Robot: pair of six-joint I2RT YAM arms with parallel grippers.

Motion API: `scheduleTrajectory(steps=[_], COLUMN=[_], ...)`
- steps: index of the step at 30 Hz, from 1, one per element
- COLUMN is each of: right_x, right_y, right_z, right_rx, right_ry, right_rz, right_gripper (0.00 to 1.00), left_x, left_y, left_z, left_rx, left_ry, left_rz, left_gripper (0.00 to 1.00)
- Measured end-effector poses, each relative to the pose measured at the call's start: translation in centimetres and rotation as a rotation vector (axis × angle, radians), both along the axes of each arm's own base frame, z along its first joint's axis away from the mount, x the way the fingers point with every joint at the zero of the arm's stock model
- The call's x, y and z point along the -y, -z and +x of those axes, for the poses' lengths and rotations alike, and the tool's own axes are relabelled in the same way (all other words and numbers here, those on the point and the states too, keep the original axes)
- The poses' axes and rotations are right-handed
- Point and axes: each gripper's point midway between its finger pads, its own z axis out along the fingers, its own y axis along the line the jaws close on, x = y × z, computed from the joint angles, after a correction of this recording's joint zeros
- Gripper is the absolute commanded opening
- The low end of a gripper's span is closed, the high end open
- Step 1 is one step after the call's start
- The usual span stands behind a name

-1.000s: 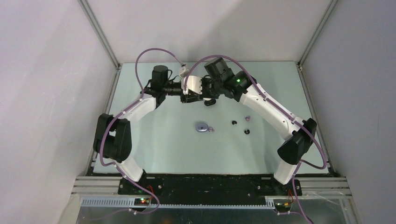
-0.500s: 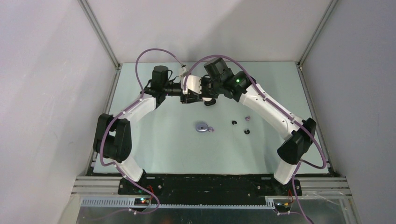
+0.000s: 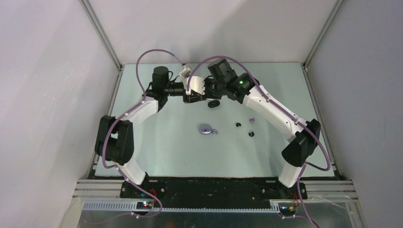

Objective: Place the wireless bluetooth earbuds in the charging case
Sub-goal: Place the earbud in the charging case.

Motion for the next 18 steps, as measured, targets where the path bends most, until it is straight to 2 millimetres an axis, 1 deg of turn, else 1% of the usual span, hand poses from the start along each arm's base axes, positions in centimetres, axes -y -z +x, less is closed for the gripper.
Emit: scheduleTrajectory(steps=[8, 12, 18], right_x=[-0.20, -0.37, -0.55], right_y=[-0.01, 0.42, 0.84], right_z=[0.07, -0.21, -0.38], right_rx=[0.001, -0.020, -0.043], right_ry=[-0.001, -0.010, -0.013], right_rz=[0.010, 0.010, 0.014], right_gripper=[0.00, 0.00, 0.00], left_x=[-0.06, -0.20, -0.47], left_y=[0.15, 0.64, 0.86], left_z=[0.05, -0.04, -0.08], left_rx=[0.019, 0.054, 0.106], left_ry=[0.003, 0.020, 0.042], left_rz=[0.006, 0.039, 0.090], left_gripper=[0.00, 0.00, 0.00])
